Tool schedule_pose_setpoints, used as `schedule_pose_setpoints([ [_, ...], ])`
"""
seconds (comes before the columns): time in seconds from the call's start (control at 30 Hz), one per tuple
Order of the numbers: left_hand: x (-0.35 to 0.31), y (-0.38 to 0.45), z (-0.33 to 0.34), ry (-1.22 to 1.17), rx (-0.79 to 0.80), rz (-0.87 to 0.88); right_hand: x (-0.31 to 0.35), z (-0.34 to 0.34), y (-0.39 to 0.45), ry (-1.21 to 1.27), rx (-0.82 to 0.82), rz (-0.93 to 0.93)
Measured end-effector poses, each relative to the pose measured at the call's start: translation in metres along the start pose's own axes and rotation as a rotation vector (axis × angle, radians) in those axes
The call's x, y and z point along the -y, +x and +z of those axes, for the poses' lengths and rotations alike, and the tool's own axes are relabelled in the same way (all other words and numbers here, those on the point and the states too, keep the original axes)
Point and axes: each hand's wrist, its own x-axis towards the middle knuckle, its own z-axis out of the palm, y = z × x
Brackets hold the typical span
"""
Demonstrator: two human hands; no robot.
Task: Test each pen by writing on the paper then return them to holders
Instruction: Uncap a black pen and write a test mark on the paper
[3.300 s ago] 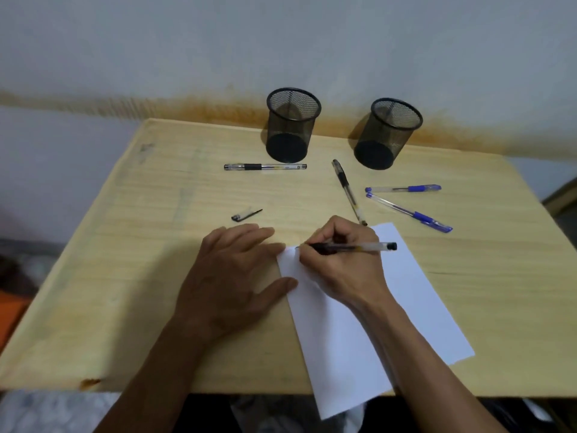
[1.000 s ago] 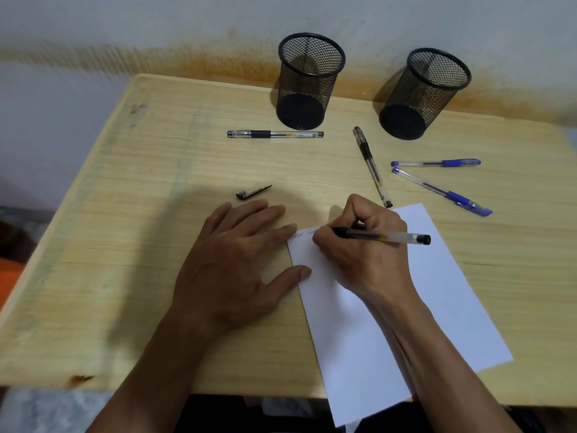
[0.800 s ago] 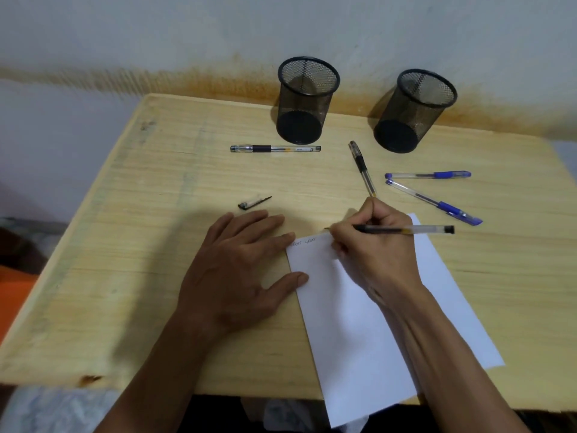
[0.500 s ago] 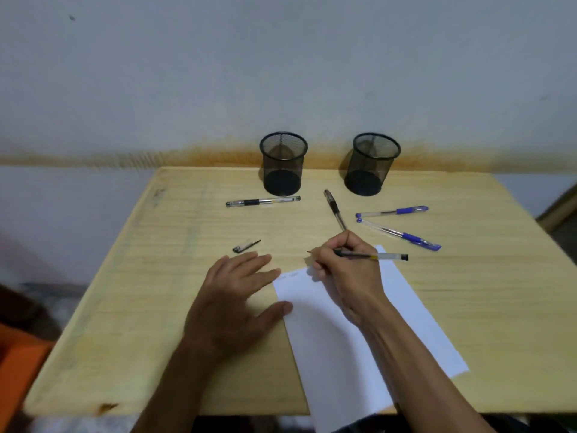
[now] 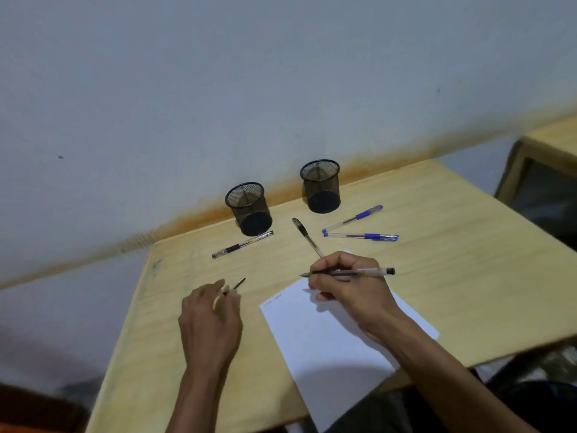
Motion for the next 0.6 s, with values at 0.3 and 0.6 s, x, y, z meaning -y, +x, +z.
schedule_pose_setpoints([
  [0.3,0.002,0.023,0.004,0.261,0.17,-0.093,0.001,-0.008,-0.012,-0.049,-0.063,0.006],
  [0.6,-0.057,-0.026,-0.029,-0.409,0.052,0.133,0.031,0.005,-0.029,-0.353,-0.022,-0.249],
])
